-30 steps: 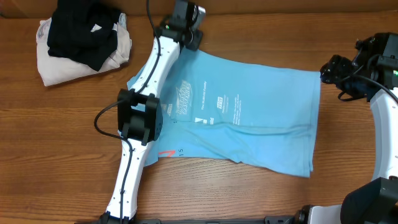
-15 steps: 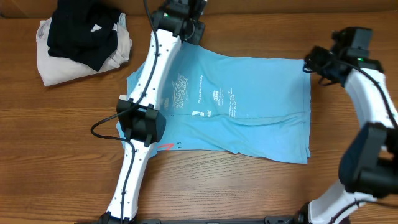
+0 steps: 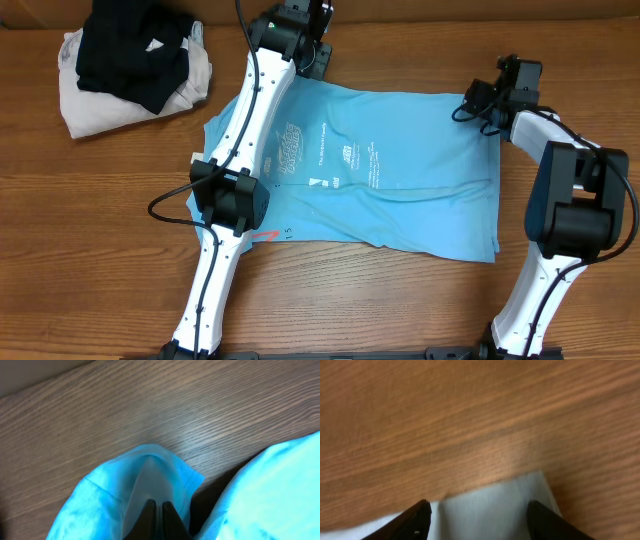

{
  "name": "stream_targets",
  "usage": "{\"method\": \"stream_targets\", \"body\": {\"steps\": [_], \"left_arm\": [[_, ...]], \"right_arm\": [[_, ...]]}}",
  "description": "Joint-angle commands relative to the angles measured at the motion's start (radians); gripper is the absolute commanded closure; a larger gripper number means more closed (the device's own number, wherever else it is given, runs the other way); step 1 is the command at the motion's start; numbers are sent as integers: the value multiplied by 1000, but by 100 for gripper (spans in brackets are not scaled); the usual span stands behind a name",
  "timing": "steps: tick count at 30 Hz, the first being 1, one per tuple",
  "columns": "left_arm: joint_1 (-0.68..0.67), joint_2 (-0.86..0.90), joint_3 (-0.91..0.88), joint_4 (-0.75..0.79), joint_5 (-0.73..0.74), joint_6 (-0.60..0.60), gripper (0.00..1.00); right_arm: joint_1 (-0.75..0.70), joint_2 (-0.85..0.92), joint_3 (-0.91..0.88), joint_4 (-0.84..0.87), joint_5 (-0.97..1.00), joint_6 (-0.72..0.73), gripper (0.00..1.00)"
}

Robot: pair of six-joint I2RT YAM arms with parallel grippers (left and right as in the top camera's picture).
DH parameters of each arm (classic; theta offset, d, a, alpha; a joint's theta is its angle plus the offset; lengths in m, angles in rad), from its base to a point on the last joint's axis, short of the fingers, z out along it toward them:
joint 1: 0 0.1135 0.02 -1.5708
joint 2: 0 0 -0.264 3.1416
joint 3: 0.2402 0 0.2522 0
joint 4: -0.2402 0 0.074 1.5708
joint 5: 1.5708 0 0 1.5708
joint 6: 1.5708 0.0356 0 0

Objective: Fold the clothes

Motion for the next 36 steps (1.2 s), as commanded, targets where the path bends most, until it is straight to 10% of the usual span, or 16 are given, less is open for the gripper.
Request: {"method": "stream_targets", "body": {"steps": [1,7,15,21,36], "left_arm": [[6,-5,12,-21,-55,-31,96],[5,-5,12,-50,-61,-35,96],[5,-5,12,-71,-61,-42,96],[6,-5,12,-69,-60,-63,96],[5,-5,12,-70,-58,-63,96]], "right_arm": [[-2,53,14,34,67,4,35],[-2,81,14,88,122,3,38],[4,82,16,60,121,0,74],[0,34,78,-53,122,-2,32],[-4,23,155,-35,132,-34,29]]}}
